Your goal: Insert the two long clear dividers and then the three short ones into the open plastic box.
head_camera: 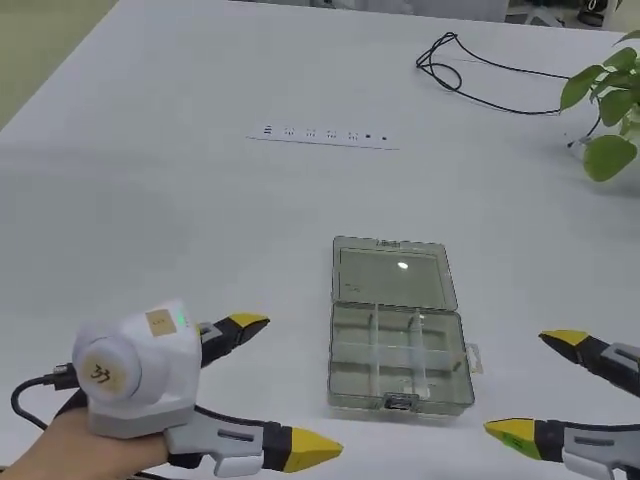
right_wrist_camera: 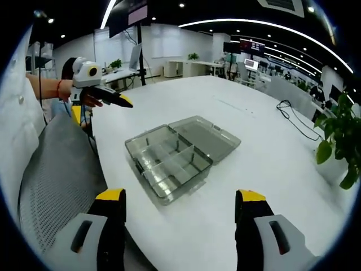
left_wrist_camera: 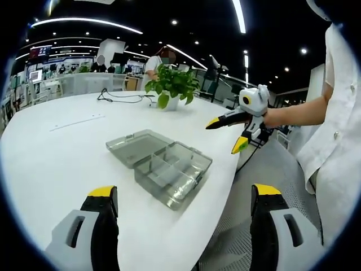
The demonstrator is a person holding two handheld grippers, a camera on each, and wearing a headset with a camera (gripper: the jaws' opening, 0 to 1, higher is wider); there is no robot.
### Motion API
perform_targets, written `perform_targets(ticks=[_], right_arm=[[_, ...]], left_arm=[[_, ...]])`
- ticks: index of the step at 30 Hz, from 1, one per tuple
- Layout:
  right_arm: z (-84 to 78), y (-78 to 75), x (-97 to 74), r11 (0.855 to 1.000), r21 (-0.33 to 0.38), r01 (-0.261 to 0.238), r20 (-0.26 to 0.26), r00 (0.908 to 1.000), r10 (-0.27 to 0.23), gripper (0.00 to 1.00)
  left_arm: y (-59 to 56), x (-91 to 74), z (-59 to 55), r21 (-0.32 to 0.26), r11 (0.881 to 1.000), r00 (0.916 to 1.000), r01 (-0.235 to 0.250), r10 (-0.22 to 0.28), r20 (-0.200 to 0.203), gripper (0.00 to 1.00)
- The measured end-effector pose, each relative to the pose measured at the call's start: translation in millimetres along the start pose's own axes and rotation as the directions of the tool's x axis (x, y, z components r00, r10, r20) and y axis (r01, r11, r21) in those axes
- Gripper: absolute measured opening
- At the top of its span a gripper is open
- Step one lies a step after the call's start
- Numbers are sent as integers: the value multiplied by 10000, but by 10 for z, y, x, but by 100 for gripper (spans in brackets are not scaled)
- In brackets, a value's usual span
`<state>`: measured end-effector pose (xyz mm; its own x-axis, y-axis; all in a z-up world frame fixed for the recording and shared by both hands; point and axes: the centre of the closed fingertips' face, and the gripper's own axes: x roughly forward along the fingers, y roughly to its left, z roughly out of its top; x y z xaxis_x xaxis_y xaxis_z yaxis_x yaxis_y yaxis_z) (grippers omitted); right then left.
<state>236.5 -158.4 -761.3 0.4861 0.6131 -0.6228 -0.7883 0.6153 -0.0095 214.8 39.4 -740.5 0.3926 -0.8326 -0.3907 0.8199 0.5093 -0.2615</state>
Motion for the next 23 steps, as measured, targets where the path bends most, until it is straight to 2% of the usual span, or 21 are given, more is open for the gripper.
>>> perform_targets(ticks=[23], right_arm=[[13,66,-21,9999,-135,-56,40,10000,56,84]], left_arm=[[-34,11,-1,73,10000,10000,65,-65,4,100]])
